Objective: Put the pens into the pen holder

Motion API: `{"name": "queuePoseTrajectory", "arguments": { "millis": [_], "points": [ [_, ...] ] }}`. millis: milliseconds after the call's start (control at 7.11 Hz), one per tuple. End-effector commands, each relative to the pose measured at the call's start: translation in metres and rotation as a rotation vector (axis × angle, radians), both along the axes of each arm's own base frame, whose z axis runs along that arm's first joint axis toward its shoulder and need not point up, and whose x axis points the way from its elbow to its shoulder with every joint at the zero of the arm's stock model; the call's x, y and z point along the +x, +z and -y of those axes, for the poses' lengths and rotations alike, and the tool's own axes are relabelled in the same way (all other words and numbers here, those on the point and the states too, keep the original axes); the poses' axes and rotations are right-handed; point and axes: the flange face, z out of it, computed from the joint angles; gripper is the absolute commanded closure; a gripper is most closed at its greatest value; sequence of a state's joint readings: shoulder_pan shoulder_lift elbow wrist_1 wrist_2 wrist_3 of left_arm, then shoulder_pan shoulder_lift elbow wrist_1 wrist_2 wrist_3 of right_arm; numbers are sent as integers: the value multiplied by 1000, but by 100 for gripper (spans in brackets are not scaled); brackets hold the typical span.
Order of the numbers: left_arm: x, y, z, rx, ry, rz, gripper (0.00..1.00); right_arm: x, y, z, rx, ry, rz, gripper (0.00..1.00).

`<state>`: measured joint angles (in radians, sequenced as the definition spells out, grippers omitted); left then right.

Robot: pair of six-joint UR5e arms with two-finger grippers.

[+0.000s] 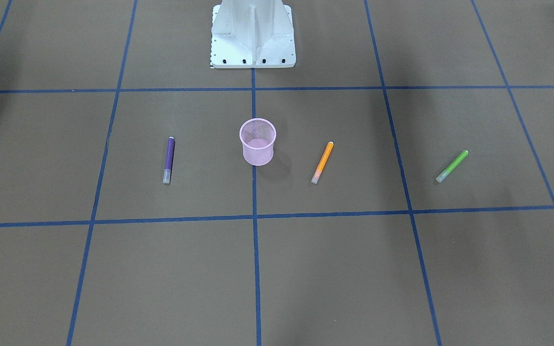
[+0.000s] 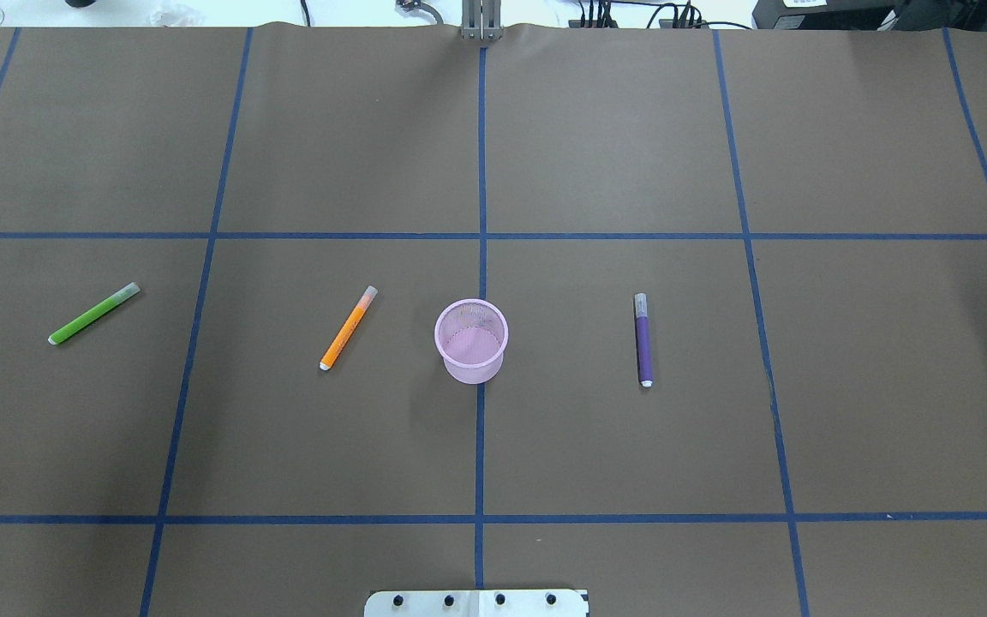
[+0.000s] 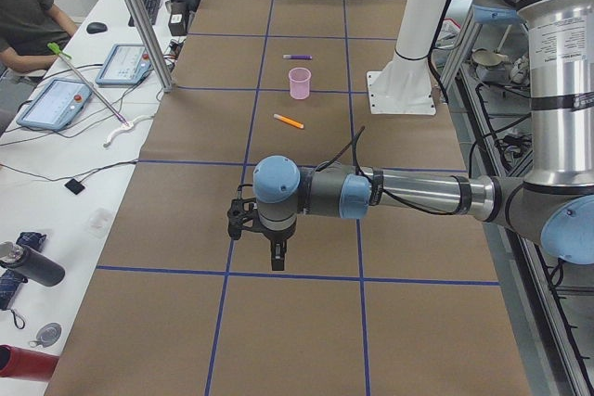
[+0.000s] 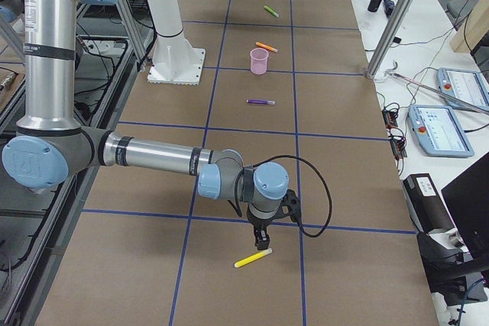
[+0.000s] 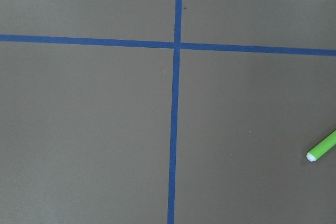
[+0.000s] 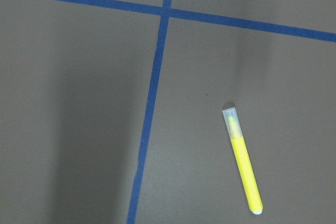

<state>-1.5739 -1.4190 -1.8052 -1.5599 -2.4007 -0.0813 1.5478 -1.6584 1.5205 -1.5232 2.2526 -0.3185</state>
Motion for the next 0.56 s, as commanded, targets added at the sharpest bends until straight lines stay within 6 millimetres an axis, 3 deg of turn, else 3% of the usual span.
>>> {"name": "queuePoseTrajectory", "arguments": {
  "millis": [0,141,281,422],
  "points": [
    [0,-2,1,3,0,0,0,3,54,-8,26,-60,-34,1],
    [0,-2,1,5,0,0,0,2,80,-12,95,-59,-27,0],
    [0,-1,0,3,0,0,0,-7,92,-9,125,-70,-23,0],
    [0,-1,0,1,-2,0,0,-14,89,-5,102,-39,-15,0]
  ]
}}
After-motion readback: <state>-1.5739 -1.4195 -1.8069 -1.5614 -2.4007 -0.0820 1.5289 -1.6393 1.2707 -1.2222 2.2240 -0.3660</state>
